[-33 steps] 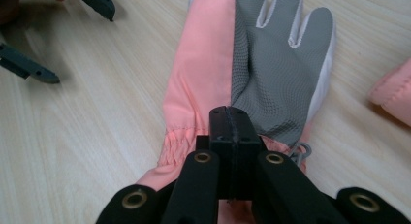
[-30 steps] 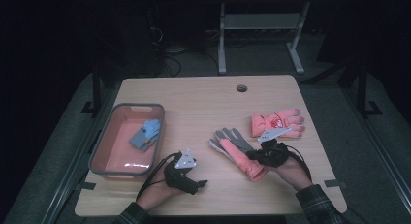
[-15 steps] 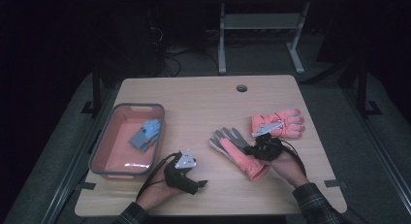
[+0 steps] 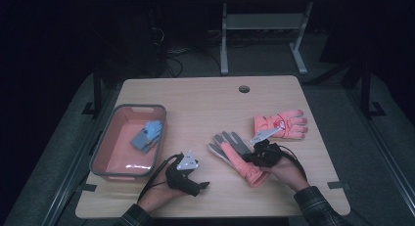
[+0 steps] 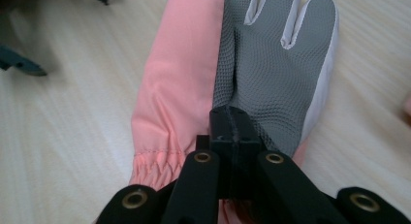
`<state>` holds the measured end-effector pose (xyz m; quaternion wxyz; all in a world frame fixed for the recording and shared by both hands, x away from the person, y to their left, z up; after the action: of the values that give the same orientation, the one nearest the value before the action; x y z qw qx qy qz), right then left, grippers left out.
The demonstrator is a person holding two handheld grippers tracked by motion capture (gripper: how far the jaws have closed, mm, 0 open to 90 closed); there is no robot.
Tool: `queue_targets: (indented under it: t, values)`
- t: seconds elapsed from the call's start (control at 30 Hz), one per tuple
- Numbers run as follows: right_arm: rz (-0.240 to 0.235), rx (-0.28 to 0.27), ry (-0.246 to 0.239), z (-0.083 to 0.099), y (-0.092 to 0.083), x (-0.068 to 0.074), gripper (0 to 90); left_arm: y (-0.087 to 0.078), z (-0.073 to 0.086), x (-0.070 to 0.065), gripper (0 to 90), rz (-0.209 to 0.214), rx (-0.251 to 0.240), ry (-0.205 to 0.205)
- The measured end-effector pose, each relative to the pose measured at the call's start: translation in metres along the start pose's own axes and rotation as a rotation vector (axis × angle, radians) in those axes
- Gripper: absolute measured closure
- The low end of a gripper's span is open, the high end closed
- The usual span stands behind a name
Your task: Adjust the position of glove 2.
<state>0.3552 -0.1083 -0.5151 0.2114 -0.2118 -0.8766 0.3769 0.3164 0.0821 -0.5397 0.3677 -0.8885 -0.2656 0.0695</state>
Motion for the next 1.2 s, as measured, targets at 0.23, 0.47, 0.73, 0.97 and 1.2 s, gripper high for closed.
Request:
queue_targets:
  t: [0.23, 0.47, 0.73, 0.97, 1.2]
  values:
    - [-0.044, 0.006, -0.04, 0.001, 0.005, 0.019, 89.9, 0.0, 0.0, 0.0, 12.6, 0.0, 0.0, 0.001]
    - [-0.075, 0.016, -0.077, 0.004, 0.008, 0.036, 89.8, 0.0, 0.0, 0.0, 12.6, 0.002, 0.0, -0.004]
    - [-0.118, 0.037, -0.111, 0.006, 0.013, 0.054, 89.9, 0.0, 0.0, -0.001, 12.6, 0.002, -0.003, -0.008]
    - [-0.127, 0.023, -0.131, 0.004, 0.01, 0.056, 89.5, 0.0, 0.0, -0.001, 12.6, 0.001, 0.0, -0.01]
    - [-0.104, -0.068, -0.113, -0.015, -0.01, 0.048, 89.6, 0.0, 0.0, 0.0, 12.6, -0.002, 0.0, -0.005]
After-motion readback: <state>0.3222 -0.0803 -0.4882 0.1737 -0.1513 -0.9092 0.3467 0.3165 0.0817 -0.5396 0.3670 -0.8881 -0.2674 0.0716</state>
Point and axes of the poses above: each handheld gripper's, and its own axes: y roughly forward along the jaws, z roughly out of its underside, x roughly to its left, the point moved 9 cm from there along y, roughly forward along the jaws, and after that the axes turned 6 degrees about -z, right-handed, at the moved point
